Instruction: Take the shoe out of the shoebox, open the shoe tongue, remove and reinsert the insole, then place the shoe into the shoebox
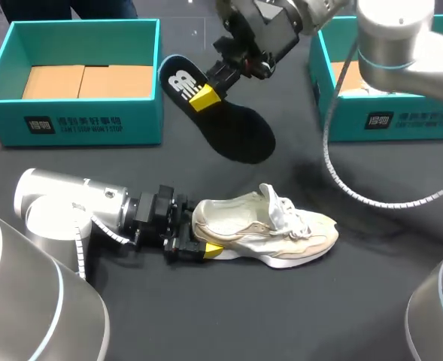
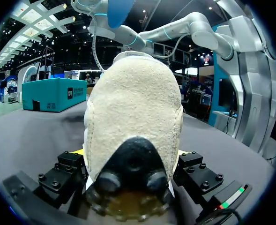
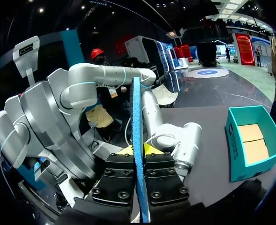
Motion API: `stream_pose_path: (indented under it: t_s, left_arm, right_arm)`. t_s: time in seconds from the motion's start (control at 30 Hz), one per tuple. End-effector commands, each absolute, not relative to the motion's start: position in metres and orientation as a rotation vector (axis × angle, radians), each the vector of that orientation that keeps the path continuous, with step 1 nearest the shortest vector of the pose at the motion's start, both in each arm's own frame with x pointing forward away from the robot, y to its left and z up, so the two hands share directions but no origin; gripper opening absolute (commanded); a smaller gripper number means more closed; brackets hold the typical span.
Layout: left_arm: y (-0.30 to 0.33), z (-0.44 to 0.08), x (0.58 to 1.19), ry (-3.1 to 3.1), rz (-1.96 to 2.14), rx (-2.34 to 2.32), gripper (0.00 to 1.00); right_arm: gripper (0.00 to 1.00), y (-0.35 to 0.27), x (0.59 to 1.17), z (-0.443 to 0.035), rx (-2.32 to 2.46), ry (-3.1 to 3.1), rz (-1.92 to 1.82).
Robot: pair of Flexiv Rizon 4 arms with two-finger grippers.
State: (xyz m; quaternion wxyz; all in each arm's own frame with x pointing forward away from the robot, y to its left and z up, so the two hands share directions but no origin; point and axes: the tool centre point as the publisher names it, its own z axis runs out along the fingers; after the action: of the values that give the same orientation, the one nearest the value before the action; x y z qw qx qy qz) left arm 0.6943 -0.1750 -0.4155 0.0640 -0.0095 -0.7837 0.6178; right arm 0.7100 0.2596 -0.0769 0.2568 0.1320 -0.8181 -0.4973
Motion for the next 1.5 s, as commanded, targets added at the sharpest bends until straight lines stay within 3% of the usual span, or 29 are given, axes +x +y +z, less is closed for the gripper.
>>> stream_pose_path:
  t_s: [0.03, 0.37, 0.8, 1.27, 1.5]
  left_arm:
    - [-0.175, -0.416, 0.694, -2.368, 1.864, -0.028, 0.00]
    - [-0.175, -0.416, 0.694, -2.368, 1.864, -0.028, 0.00]
    - [-0.175, -0.416, 0.694, -2.368, 1.864, -0.028, 0.00]
    - [-0.175, -0.416, 0.694, -2.368, 1.864, -0.028, 0.00]
    - [-0.175, -0.416, 0.694, -2.368, 1.864, -0.028, 0.00]
  right_arm:
    - [0.00, 0.253, 0.702, -0.076, 0.337, -2.242, -1.365]
    - [0.00, 0.253, 0.702, -0.076, 0.337, -2.242, -1.365]
    - [0.00, 0.174, 0.662, -0.016, -0.080, -2.301, -1.715]
    - [0.00, 0.173, 0.665, -0.013, -0.105, -2.300, -1.731]
    - [0.00, 0.133, 0.649, 0.013, -0.361, -2.335, -1.808]
